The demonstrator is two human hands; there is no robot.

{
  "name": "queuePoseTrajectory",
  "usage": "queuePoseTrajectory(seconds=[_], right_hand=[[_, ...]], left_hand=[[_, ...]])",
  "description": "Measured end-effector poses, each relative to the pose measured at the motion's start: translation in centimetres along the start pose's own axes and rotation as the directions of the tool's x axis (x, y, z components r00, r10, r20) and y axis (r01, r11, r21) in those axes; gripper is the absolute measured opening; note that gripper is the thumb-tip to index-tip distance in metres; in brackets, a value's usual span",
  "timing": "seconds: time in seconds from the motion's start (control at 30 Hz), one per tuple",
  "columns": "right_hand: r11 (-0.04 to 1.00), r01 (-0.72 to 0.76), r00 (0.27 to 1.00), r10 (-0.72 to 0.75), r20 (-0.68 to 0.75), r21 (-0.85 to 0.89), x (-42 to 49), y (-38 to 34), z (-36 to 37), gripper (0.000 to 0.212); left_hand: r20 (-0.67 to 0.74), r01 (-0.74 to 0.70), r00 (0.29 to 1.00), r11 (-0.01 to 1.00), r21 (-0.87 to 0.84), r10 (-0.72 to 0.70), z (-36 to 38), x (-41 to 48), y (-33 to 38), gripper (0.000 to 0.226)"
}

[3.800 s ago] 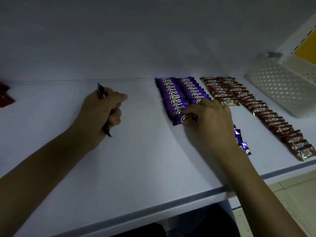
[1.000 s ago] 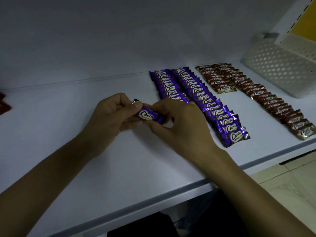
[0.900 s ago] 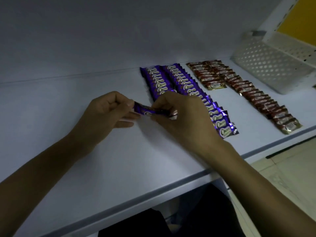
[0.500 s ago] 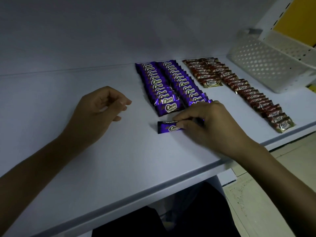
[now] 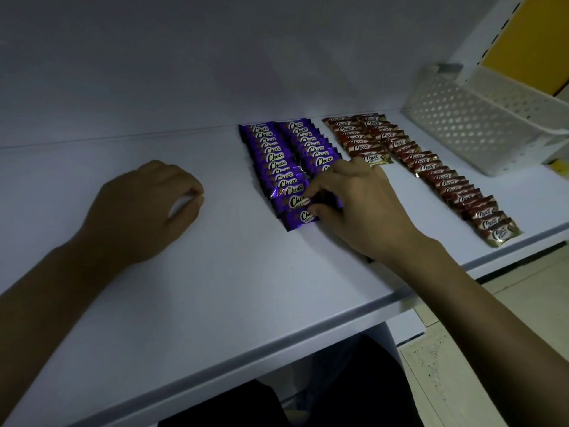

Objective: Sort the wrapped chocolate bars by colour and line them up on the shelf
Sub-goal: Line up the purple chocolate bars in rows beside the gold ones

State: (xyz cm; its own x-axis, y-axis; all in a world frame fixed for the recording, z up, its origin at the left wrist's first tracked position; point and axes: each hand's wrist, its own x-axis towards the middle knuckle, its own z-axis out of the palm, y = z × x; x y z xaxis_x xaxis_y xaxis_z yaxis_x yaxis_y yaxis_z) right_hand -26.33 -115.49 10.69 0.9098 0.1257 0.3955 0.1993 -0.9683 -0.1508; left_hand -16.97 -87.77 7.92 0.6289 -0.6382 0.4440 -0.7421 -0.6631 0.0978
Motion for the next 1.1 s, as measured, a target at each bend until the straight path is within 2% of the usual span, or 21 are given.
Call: queuePoseTrajectory(seconds=[0.17,0.3,0.4,0.5,0.6,0.77,0.9,1.1], right_hand=[[0.989,-0.038,0.993,0.053,-0.109,0.141,-1.2,-1.1,0.3,0.016],[0.977,0.046,0.989,-0.016,-0.148,0.206,-1.0,-4.8,1.1,0.016],[0.981,0.094,0.988,-0.071,-0.135,0.172,-0.3,-6.8,1.5,0.018],[0.999,0.023,1.0,-0.022,-0.015,0.041,0.4,-4.7,-0.1,0.02],[0.999,-0.045,0.991,0.043,0.129,0.013,0.7,-1.1,-2.3,0.016],[1.0,0.007,0.959,-0.004,0.284,-0.008,1.5,0.0,-2.6,0.018],[0.999,0.035,0.956,-0.029,0.292,-0.014,1.9,0.5,-2.5,0.016],[0.997,0.042,0.976,-0.028,0.218,-0.06,1.9,0.1,-2.0,0.016]], left_hand=[[-0.036,-0.047,0.998,0.999,-0.022,0.046,0.0,0.1,0.3,0.037],[-0.051,-0.107,0.992,0.988,0.115,0.113,0.0,0.0,0.7,0.038],[-0.003,-0.111,0.994,0.976,0.189,0.114,-0.7,-0.4,1.1,0.041],[-0.022,-0.007,1.0,0.991,0.131,0.01,-1.6,-1.5,2.4,0.043],[-0.061,0.093,0.994,0.996,0.017,-0.092,-1.2,-2.5,4.0,0.047],[-0.041,0.174,0.983,0.983,-0.059,-0.177,0.1,-1.5,5.4,0.054],[-0.051,0.213,0.975,0.973,-0.093,-0.218,0.6,-1.5,5.3,0.055],[-0.03,0.23,0.972,0.968,-0.095,-0.234,0.6,-1.4,5.5,0.056]])
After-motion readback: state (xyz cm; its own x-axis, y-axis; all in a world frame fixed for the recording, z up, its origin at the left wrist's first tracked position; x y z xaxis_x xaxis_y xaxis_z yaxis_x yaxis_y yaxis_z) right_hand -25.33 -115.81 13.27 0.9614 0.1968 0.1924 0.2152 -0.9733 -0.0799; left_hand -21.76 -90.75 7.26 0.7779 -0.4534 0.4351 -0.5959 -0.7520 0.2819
